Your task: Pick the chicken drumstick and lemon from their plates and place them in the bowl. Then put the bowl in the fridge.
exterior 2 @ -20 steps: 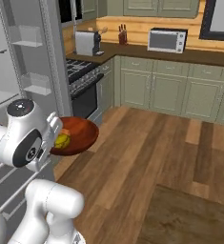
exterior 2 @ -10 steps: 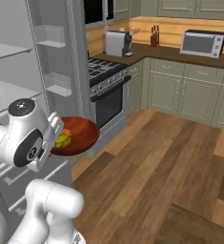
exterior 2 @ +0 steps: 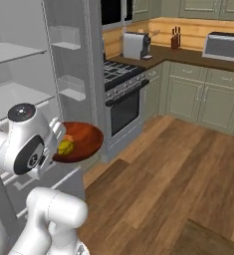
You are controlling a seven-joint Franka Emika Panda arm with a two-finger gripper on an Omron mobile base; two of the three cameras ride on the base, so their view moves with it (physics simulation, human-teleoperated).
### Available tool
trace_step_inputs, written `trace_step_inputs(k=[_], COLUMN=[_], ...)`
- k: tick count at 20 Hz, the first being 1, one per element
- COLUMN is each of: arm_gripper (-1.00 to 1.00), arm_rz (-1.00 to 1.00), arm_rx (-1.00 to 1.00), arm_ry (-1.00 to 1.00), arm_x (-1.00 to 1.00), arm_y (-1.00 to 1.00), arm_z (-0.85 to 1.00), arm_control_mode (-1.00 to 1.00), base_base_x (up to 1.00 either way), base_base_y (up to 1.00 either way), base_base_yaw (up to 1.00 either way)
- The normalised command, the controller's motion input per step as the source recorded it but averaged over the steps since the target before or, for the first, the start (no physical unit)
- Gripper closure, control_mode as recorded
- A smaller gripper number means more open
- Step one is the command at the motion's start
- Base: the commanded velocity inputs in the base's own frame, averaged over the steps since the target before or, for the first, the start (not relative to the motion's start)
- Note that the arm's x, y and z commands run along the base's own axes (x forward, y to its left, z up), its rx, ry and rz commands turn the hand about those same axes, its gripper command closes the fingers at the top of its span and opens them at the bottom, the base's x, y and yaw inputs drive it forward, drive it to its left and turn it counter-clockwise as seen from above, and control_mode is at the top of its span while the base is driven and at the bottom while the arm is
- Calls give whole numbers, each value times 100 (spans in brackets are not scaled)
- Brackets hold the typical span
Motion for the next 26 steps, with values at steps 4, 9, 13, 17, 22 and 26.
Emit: trace_step_inputs(k=[4, 9, 13, 17, 22, 26], arm_gripper=[100, 100, 100, 100, 100, 100], arm_rz=[0, 0, 0, 0, 0, 0], arm_rx=[0, 0, 0, 0, 0, 0], arm_ry=[0, 0, 0, 0, 0, 0], arm_x=[0, 0, 0, 0, 0, 0], arm_y=[0, 0, 0, 0, 0, 0], arm_z=[0, 0, 0, 0, 0, 0], arm_control_mode=[100, 100, 100, 100, 100, 100], base_base_x=[95, 82, 38, 0, 22, 88], base_base_y=[-14, 7, 5, -4, -33, -52], base_base_yaw=[0, -9, 2, 29, 36, 24])
